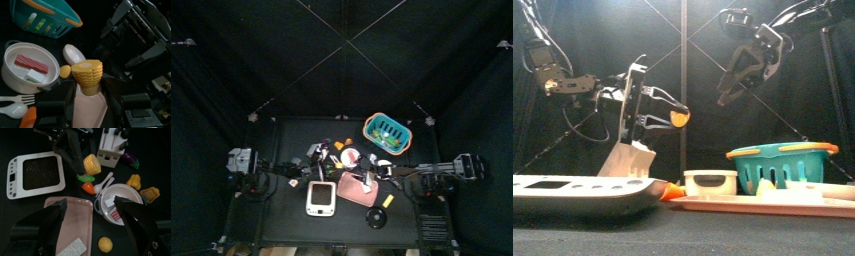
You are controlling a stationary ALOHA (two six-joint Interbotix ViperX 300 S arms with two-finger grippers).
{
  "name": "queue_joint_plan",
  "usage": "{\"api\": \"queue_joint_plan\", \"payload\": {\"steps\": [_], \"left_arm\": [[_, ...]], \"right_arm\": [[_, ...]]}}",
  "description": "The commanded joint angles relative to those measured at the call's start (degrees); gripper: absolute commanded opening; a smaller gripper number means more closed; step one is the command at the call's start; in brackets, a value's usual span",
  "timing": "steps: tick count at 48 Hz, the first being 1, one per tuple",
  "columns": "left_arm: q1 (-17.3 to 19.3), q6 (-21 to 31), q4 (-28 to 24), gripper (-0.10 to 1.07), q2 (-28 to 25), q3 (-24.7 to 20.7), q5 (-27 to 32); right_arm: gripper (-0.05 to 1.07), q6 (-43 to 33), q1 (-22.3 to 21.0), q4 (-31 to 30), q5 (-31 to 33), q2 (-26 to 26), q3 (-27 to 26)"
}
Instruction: Grab corn top
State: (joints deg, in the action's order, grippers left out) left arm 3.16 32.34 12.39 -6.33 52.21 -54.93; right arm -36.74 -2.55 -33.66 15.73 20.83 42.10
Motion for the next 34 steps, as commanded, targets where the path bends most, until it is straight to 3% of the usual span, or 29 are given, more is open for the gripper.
{"api": "queue_joint_plan", "payload": {"steps": [1,10,16,25,34], "left_arm": [[0.2,-0.1,-2.2,0.5,1.4,-0.3,3.3],[1.0,-0.2,-12.7,0.5,4.5,-1.3,16.6],[1.4,-0.1,-19.5,0.5,5.7,-2.1,22.2],[1.6,-0.2,-25.7,0.5,5.6,-2.1,24.2],[1.7,-0.2,-27.9,0.5,5.5,-1.6,24.3]], "right_arm": [[1.04,-0.1,-0.2,2.4,-0.7,1.8,0.7],[1.04,0.0,-1.7,6.1,-0.7,1.9,4.6],[1.04,0.0,-3.0,7.4,-1.1,1.7,7.1],[1.04,0.1,-6.3,7.3,-1.5,-1.1,10.4],[1.04,0.1,-7.6,7.1,-2.4,-6.5,11.1]]}}
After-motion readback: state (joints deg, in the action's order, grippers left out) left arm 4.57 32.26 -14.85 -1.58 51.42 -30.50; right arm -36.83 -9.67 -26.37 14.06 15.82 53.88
